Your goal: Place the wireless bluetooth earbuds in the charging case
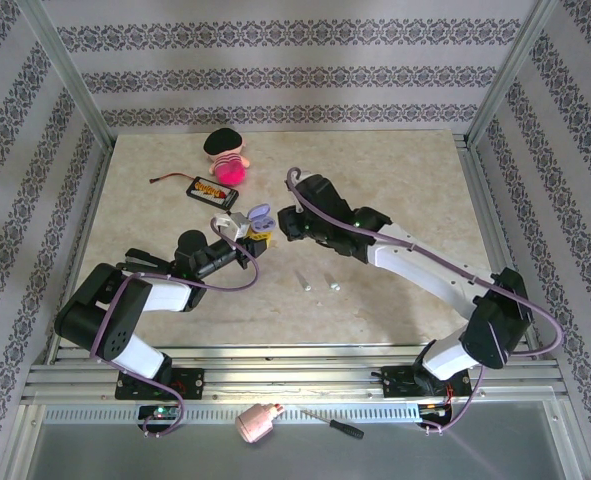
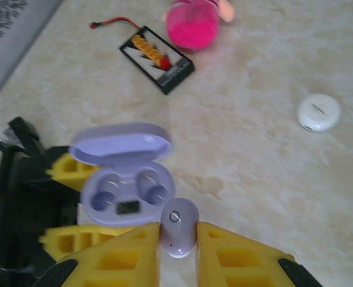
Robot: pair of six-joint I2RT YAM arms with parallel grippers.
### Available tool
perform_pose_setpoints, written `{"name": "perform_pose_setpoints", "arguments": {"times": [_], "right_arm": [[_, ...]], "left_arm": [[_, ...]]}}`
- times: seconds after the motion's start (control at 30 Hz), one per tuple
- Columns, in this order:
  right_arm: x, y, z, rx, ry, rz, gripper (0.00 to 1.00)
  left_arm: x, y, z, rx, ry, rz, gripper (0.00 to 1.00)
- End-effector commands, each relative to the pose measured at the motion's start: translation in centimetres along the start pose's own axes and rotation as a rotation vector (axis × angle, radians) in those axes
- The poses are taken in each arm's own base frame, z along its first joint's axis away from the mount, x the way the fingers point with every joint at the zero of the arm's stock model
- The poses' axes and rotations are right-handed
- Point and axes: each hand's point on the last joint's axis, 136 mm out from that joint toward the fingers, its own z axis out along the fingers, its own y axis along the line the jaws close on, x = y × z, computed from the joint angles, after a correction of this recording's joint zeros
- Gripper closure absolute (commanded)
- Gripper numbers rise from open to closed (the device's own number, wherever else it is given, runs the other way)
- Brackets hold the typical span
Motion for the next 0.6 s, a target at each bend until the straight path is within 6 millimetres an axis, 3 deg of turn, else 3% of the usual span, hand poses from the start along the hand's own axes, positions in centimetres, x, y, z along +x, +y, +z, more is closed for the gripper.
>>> {"name": "perform_pose_setpoints", "arguments": {"times": [0.0, 0.27, 0.57], "right_arm": [[-1.0, 2.3, 0.7, -0.079, -0.011, -0.026, 0.8], [-0.8, 4.7, 1.7, -0.148, 0.004, -0.05, 0.8], [0.4, 4.7, 2.5, -0.165, 0.032, -0.028, 0.81]], "left_arm": [[-2.0, -0.9, 0.5, 0.048, -0.056, 0.021, 0.79], [-2.3, -1.5, 0.5, 0.076, -0.066, 0.024, 0.79], [-2.8, -1.4, 0.7, 0.078, -0.077, 0.021, 0.8]]}}
